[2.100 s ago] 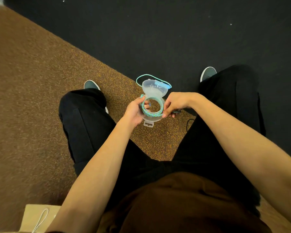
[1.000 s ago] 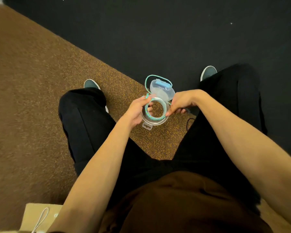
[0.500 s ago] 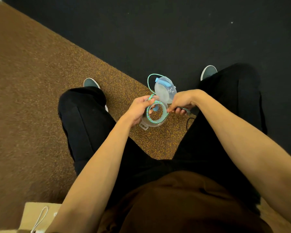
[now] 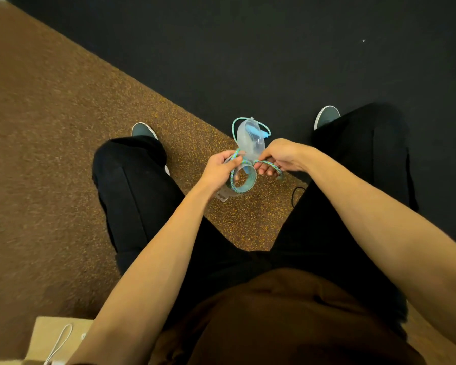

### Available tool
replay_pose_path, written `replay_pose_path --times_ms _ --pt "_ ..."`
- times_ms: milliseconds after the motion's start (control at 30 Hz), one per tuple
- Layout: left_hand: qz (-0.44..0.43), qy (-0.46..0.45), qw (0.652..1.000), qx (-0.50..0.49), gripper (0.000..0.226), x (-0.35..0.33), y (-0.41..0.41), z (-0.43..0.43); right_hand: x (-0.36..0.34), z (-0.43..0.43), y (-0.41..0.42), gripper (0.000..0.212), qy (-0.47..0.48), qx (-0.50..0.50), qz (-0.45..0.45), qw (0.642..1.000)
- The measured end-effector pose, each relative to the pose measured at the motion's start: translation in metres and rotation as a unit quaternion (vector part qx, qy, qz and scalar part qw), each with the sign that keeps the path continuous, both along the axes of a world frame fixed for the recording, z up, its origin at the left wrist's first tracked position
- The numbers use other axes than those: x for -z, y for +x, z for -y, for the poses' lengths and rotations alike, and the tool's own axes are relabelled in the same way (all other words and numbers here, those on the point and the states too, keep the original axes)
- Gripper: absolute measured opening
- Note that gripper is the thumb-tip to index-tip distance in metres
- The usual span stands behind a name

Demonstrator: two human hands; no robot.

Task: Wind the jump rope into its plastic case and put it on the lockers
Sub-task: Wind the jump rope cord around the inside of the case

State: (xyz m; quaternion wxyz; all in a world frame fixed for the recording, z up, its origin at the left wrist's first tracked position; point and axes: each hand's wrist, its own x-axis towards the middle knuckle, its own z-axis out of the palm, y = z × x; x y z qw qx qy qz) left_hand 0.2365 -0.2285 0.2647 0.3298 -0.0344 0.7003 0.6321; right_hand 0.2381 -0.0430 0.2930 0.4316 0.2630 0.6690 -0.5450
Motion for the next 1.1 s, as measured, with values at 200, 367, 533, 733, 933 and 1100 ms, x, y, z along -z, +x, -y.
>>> replay_pose_path --times_ms 200,367,533,733,933,1100 --pt "-0.046 -0.063 0.995 0.056 0.023 0.008 0.003 -0.002 -0.003 0.007 0.006 0.016 0.034 0.0 -0.078 0.996" --pt "-0.078 -0.097 0.99 0.068 0.021 0.019 0.006 -0.002 -0.004 0.014 0.009 0.019 0.037 -0.008 -0.076 0.996" --pt "-0.105 -0.145 0.981 0.079 0.02 0.022 0.007 -0.001 -0.007 0.018 0.012 0.016 -0.013 -0.026 -0.049 0.998" --pt "-0.117 -0.113 0.982 0.094 0.018 0.015 0.01 -0.006 -0.007 0.015 0.012 0.018 0.016 -0.001 -0.086 0.996" --pt "-0.115 -0.144 0.977 0.106 0.018 0.017 0.012 -0.006 -0.007 0.017 0.01 0.022 0.087 -0.082 -0.133 0.984" --pt "-0.115 -0.223 0.964 0.091 0.021 0.016 0.011 -0.003 -0.007 0.028 0.015 0.026 0.023 -0.102 -0.089 0.991"
